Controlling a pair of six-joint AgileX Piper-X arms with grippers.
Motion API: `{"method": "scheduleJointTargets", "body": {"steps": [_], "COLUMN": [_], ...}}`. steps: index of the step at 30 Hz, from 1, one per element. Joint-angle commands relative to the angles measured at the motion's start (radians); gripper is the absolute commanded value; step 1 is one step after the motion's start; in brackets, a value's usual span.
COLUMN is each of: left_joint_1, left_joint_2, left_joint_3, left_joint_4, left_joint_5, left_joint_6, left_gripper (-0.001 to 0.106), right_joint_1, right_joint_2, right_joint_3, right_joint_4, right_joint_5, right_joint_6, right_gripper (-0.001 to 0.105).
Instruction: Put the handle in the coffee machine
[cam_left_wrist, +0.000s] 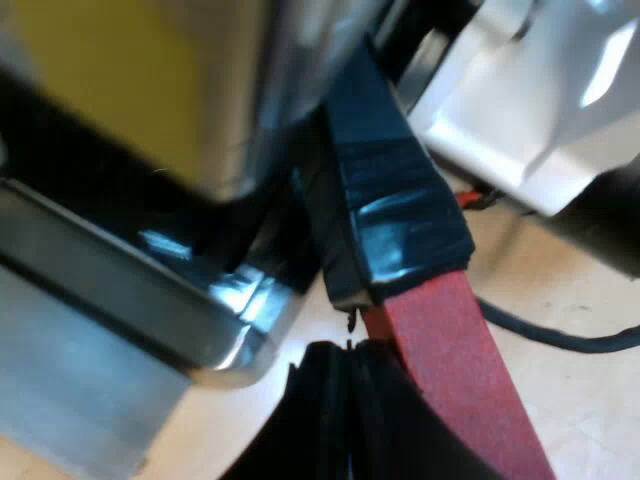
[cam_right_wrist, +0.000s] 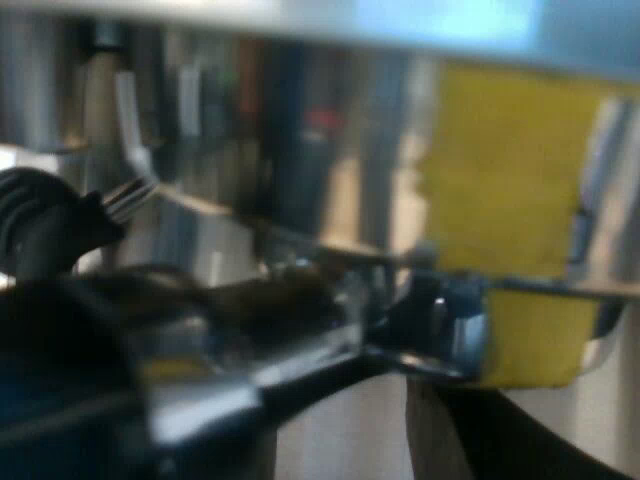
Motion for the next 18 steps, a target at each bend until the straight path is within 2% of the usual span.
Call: {"method": "scheduleJointTargets", "body": {"steps": [1,8,14,15,18], "left_joint_1": [-0.060,-0.080,-0.080,-0.080,-0.080], "left_joint_2": [-0.013,-0.013,-0.013,-0.013,-0.013], "left_joint_3": [0.001,0.001,0.001,0.001,0.001], "left_joint_4": [0.046,0.055,0.055,0.055,0.055], "left_joint_5": [0.043,0.057,0.059,0.059,0.059], "left_joint_6": [-0.005,-0.043,-0.042,-0.042,-0.042], "left_gripper": [0.001,0.001,0.001,0.001,0.001], "right_joint_1": [-0.001,-0.001,-0.001,-0.001,0.002], "right_joint_2": [-0.242,-0.242,-0.242,-0.242,-0.247], "right_joint_3": [-0.020,-0.020,-0.020,-0.007,0.020], "right_joint_4": [-0.071,-0.071,-0.062,-0.062,-0.062], "right_joint_5": [-0.030,-0.028,0.055,0.080,0.111], "right_joint_6": [-0.011,-0.011,-0.011,-0.011,-0.011], "right_gripper": [0.036,0.036,0.034,0.026,0.018]}}
